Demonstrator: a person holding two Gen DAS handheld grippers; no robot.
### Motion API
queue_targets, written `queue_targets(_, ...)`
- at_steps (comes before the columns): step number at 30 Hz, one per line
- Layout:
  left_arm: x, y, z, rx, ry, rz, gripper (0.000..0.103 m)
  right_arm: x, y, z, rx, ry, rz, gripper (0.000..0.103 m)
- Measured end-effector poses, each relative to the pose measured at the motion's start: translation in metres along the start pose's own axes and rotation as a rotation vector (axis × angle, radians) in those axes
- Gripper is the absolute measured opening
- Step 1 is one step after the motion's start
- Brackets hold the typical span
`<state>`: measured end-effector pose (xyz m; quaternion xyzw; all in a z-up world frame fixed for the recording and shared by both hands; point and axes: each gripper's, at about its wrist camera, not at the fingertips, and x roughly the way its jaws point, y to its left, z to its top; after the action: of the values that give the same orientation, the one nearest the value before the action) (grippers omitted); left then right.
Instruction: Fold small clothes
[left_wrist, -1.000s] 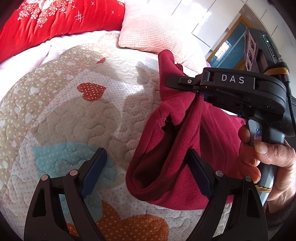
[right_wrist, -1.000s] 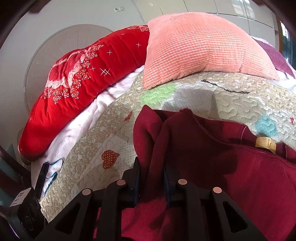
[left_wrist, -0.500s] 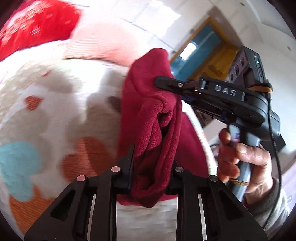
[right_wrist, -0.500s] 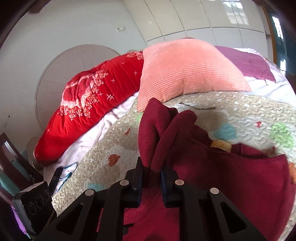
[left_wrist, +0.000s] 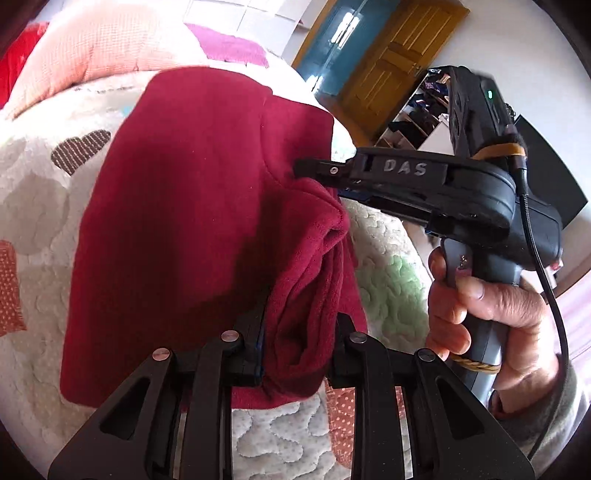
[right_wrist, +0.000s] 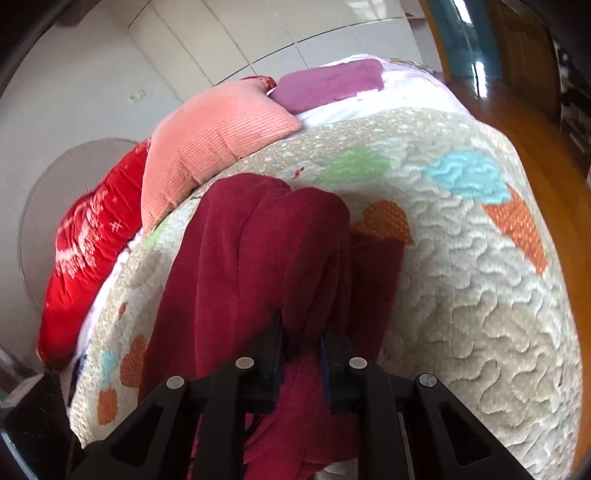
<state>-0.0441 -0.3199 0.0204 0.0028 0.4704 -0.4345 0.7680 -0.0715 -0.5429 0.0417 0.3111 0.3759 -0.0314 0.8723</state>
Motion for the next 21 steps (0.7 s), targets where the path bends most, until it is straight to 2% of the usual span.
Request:
queue_targets(2, -0.01, 0.0, -0.002, 0.014, 0.014, 0.001, 0.031, -0.007, 0.0, 0.002, 0.015, -0.027, 0.027, 0.027)
queue_targets(3, -0.018, 0.001, -0.004, 0.017, 0.025, -0.006, 0.035, -0.01, 0.002, 0.004, 0.003, -0.043, 0.016, 0.039)
queue_targets(4, -0.026, 0.004, -0.004, 0.019, 0.019, -0.007, 0.038, -0.01, 0.006, 0.006, -0.012, -0.058, -0.001, 0.046)
queue_targets(7, -0.047, 0.007, -0.007, 0.038, -0.057, 0.045, 0.038, -0.005, 0.019, 0.014, -0.067, -0.062, -0.008, 0.046)
queue_targets(8, -0.052, 0.01, -0.007, 0.042, -0.082, 0.061, 0.038, -0.003, 0.021, 0.015, -0.085, -0.063, -0.026, 0.043)
queue_targets(9, -0.057, 0.014, -0.009, 0.043, -0.105, 0.073, 0.038, 0.0, 0.024, 0.017, -0.116, -0.064, -0.066, 0.035)
queue_targets(11, -0.057, 0.013, -0.017, 0.033, -0.112, 0.086, 0.039, 0.011, 0.029, 0.019, -0.189, -0.062, -0.219, 0.034)
queue_targets(12, -0.056, 0.017, -0.023, 0.029, -0.102, 0.082, 0.039, 0.014, 0.03, 0.018, -0.202, -0.052, -0.254, 0.034)
queue_targets(13, -0.044, 0.01, -0.021, 0.028, -0.079, 0.071, 0.039, 0.013, 0.03, 0.018, -0.19, -0.036, -0.254, 0.034)
queue_targets(17, -0.047, 0.012, -0.031, 0.098, -0.025, 0.02, 0.039, -0.018, 0.043, 0.009, -0.152, -0.03, -0.066, 0.034)
queue_targets(19, -0.048, 0.011, -0.037, 0.132, -0.025, 0.018, 0.039, -0.029, 0.068, 0.0, -0.229, -0.008, 0.044, 0.036)
queue_targets(21, -0.049, 0.013, -0.041, 0.143, -0.021, 0.032, 0.039, -0.028, 0.086, -0.016, -0.331, 0.048, 0.067, 0.039)
